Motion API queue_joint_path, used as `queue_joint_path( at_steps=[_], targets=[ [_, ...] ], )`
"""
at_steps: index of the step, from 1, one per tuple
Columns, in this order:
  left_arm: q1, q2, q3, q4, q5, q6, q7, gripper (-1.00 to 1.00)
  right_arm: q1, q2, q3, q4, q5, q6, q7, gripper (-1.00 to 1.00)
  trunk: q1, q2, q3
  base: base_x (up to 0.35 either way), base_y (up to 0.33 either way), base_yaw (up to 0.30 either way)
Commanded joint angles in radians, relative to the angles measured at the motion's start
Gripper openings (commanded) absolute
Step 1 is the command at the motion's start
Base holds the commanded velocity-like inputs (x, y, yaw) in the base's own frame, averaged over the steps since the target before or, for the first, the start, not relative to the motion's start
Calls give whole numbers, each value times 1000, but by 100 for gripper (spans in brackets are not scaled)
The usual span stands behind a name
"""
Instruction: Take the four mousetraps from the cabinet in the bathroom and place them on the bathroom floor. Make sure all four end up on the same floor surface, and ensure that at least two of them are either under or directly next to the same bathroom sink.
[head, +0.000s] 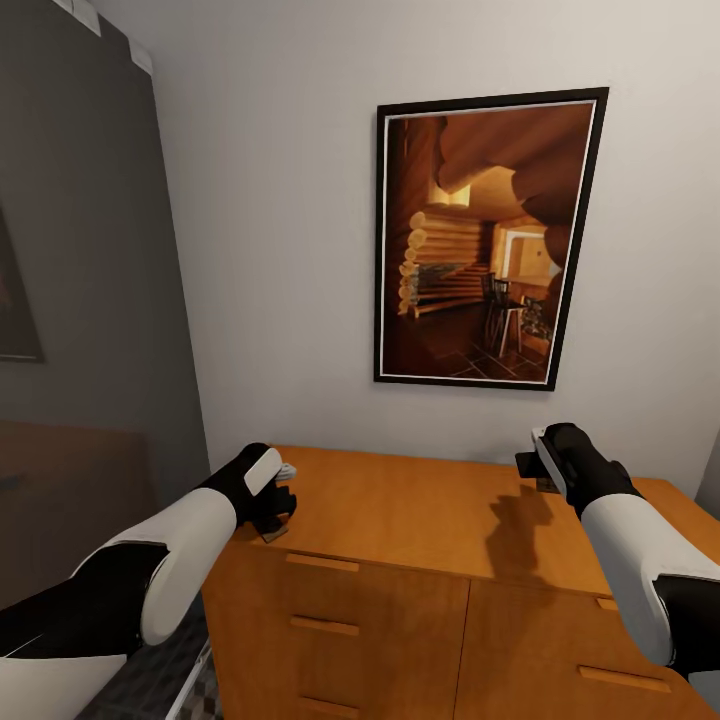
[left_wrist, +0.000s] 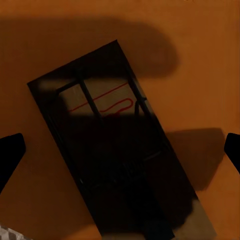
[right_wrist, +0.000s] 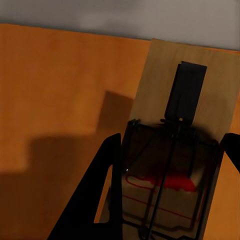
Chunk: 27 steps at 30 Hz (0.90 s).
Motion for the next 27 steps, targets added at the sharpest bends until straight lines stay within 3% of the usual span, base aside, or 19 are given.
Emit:
queue_joint_path(
  at_steps=[1, 7, 8, 27],
  targets=[
    [0, 0, -1, -2, 9, 2, 9, 100, -1, 1, -3, -1, 4, 4, 3, -100, 0, -1, -1, 0, 0, 0],
    [0, 1, -1, -2, 10, 3, 8, 100, -1, 1, -3, -1, 4, 4, 3, -100, 0, -1, -1, 0, 0, 0],
    [0, 1, -1, -2, 10, 3, 8, -100, -1, 1, -3, -1, 4, 4, 3, -100, 0, -1, -1, 0, 0, 0],
    [0, 1, -2, 1, 11, 3, 5, -100, -1, 1, -3, -1, 2, 4, 3, -100, 0, -1, -1, 0, 0, 0]
  ],
)
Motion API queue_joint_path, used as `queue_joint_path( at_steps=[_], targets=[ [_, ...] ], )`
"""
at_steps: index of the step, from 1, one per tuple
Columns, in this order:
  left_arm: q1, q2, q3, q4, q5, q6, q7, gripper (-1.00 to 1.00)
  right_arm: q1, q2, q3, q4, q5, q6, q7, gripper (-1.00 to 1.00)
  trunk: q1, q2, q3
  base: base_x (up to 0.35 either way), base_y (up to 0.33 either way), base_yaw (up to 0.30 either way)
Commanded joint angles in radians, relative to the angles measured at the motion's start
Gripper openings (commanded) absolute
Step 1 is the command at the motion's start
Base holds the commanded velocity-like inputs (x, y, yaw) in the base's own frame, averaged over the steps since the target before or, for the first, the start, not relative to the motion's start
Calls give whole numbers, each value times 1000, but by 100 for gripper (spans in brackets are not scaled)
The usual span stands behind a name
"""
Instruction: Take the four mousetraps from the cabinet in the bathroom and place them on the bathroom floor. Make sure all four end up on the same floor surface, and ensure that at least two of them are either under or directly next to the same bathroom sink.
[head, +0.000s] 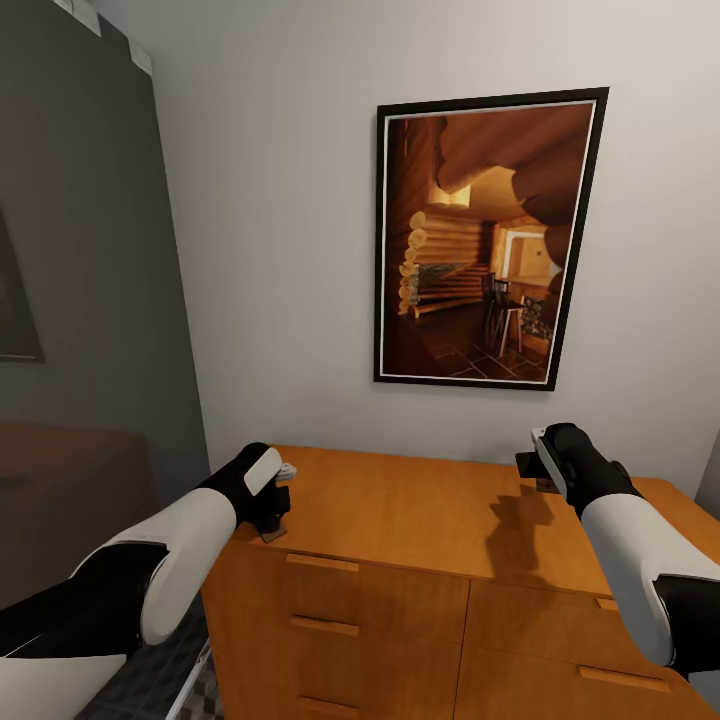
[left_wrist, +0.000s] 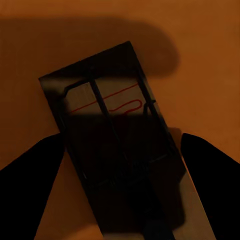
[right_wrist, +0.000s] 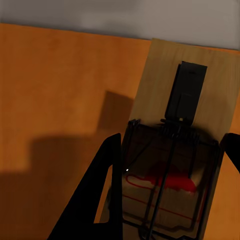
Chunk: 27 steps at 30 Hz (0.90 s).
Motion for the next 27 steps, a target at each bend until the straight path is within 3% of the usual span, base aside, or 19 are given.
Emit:
queue_joint_path(
  at_steps=[1, 9, 13, 20, 27],
  targets=[
    [0, 0, 1, -1, 13, 3, 8, -100, -1, 1, -3, -1, 4, 4, 3, -100, 0, -1, -2, 0, 0, 0],
    [0, -1, 0, -44, 11, 2, 7, -100, -1, 1, -3, 0, 3, 3, 3, -100, 0, -1, -2, 0, 0, 0],
    [0, -2, 0, -150, 12, 14, 6, -100, -1, 2, -3, 0, 4, 3, 3, -100, 0, -1, -2, 0, 0, 0],
    [0, -4, 4, -382, 13, 109, 5, -100, -1, 1, -5, 0, 4, 3, 3, -100, 0, -1, -2, 0, 0, 0],
    [0, -5, 5, -458, 15, 138, 4, -100, -1, 1, -5, 0, 4, 2, 3, -100, 0, -1, -2, 0, 0, 0]
  ],
)
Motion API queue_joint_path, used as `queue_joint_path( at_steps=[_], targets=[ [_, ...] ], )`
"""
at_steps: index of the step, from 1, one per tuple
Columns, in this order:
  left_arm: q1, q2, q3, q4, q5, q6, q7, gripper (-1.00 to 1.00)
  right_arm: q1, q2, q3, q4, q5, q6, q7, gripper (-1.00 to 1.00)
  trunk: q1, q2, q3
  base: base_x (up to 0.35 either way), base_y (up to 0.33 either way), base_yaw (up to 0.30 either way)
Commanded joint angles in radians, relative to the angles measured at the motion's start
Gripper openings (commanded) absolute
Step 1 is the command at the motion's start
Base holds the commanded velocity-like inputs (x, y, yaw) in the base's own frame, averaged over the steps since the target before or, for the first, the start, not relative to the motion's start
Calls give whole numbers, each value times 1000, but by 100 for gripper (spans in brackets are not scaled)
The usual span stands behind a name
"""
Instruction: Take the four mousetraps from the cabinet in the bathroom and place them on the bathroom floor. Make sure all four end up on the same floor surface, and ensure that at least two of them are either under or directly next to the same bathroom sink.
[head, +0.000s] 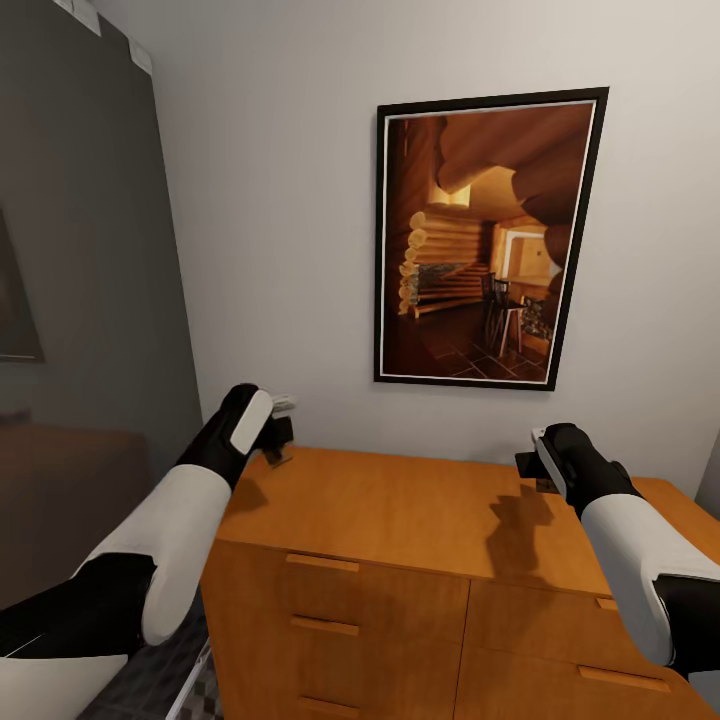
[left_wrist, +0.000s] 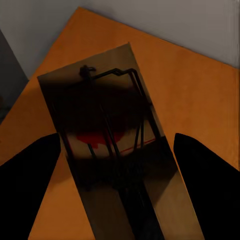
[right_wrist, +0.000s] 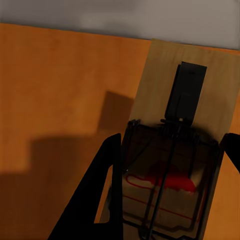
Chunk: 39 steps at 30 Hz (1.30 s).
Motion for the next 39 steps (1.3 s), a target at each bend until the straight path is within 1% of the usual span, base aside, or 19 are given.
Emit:
queue_joint_path(
  at_steps=[1, 13, 18, 21, 23, 24, 25, 26, 28, 29, 30, 31, 33, 34, 36, 37, 38, 39],
  targets=[
    [-1, 0, 0, -5, 10, 3, 9, -100, -1, 1, -3, -1, 5, 4, 4, -100, 0, -1, -1, 0, 0, 0],
    [-1, 1, -3, -14, 7, 4, 7, -100, -1, 1, -4, -1, 2, 1, -2, -100, 0, -1, -1, 0, 0, 0],
    [-1, 1, -11, -14, 5, -1, -1, -100, -1, 1, -5, -1, 1, -32, -9, -100, 0, -1, -1, 0, 0, 0],
    [-1, 1, -18, -16, 2, -6, -27, -100, -1, 1, -5, 2, 0, -68, -9, -100, 0, -1, -1, 0, 0, 0],
    [-1, 1, -33, -18, -1, -13, -67, -100, -1, 1, -5, 3, -1, -96, -6, -100, 0, -1, -1, 0, 0, 0],
    [-1, 1, -51, -20, -3, -23, -105, -100, -1, 1, -6, 4, -2, -111, -7, -100, 0, -1, -1, 0, 0, 0],
    [-1, 1, -62, -21, -4, -30, -126, -100, -1, 1, -6, 4, -3, -118, -7, -100, 0, -1, -1, 0, 0, 0],
    [-1, 3, -89, -24, -6, -47, -171, -100, -1, 1, -7, 5, -5, -130, -6, -100, 0, -1, -1, 0, 0, 0],
    [-1, 4, -120, -25, -7, -68, -218, -100, -1, 2, -8, 8, -6, -142, -6, -100, 0, -1, -1, 0, 0, 0],
    [-1, 6, -151, -21, -8, -89, -265, -100, -1, 3, -9, 13, -7, -154, -8, -100, 0, -1, -1, 0, 0, 0],
    [-1, 6, -166, -19, -9, -99, -288, -100, -1, 4, -9, 16, -8, -162, -8, -100, 0, -1, -1, 0, 0, 0],
    [-1, 7, -192, -16, -10, -116, -328, -100, -1, 4, -10, 24, -8, -177, -9, -100, 0, -1, -1, 0, 0, 0],
    [-1, 9, -217, -10, -17, -139, -369, -100, -1, 6, -11, 39, -9, -202, -10, -100, 0, -1, -1, 0, 0, 0],
    [-1, 9, -222, -7, -23, -146, -379, -100, -1, 6, -11, 45, -9, -211, -11, -100, 0, -1, -1, 0, 0, 0],
    [-1, 10, -235, 16, -63, -181, -403, -100, -1, 9, -11, 75, -9, -250, -11, -100, 0, -1, -1, 0, 0, 0],
    [-1, 10, -237, 24, -76, -191, -406, -100, -1, 9, -11, 84, -9, -261, -12, -100, 0, -1, -1, 0, 0, 0],
    [-1, 9, -240, 45, -103, -215, -412, -100, -1, 10, -11, 103, -9, -284, -12, -100, 0, -1, -1, 0, 0, 0],
    [-1, 8, -242, 56, -116, -228, -414, -100, -1, 9, -11, 112, -9, -296, -12, -100, 0, -1, -1, 0, 0, 0]
  ],
)
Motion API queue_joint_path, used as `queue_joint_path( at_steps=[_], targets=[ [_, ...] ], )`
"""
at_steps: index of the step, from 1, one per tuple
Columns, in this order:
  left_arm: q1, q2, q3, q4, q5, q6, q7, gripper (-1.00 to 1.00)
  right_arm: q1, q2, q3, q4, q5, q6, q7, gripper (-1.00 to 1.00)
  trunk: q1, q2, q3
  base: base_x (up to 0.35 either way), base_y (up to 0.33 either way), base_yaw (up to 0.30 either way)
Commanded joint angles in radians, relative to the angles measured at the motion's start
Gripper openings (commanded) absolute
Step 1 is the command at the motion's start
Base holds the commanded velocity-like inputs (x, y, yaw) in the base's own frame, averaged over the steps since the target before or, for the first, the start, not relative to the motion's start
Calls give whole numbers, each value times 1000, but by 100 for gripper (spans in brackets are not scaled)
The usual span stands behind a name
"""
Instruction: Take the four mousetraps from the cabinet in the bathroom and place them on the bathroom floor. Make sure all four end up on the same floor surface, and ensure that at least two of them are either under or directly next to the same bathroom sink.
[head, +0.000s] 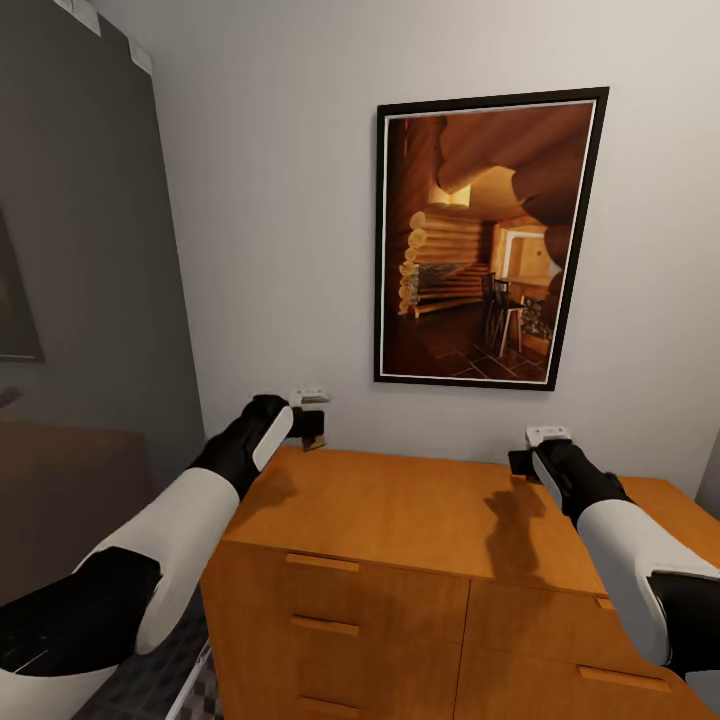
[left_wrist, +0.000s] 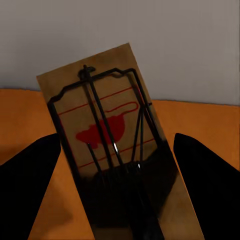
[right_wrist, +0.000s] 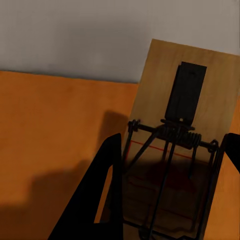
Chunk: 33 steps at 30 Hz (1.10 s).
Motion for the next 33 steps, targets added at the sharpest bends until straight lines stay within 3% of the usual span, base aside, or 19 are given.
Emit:
queue_joint_path(
  at_steps=[1, 7, 11, 29, 33],
  targets=[
    [-1, -1, -8, 20, -15, -22, 1, -100, -1, 0, -5, 16, 10, -18, 4, -100, 0, -1, -1, 0, 0, 0],
    [-1, -8, -19, 60, -93, -81, -79, -100, -1, -3, -6, 48, 10, -66, 5, -100, 0, -1, -1, 0, 0, 0],
    [-1, -9, -22, 56, -110, -87, -102, -100, -1, -5, -7, 53, 8, -72, 9, -100, 0, -1, -1, 0, 0, 0],
    [-1, -9, -18, 51, -117, -88, -102, -100, -1, -6, -7, 57, 6, -70, 21, -100, 0, -1, -1, 0, 0, 0],
    [3, 13, -9, 74, -98, -111, -100, -100, -1, 2, -8, 80, 8, -79, 13, -100, 0, -1, -1, 0, 0, 0]
  ],
)
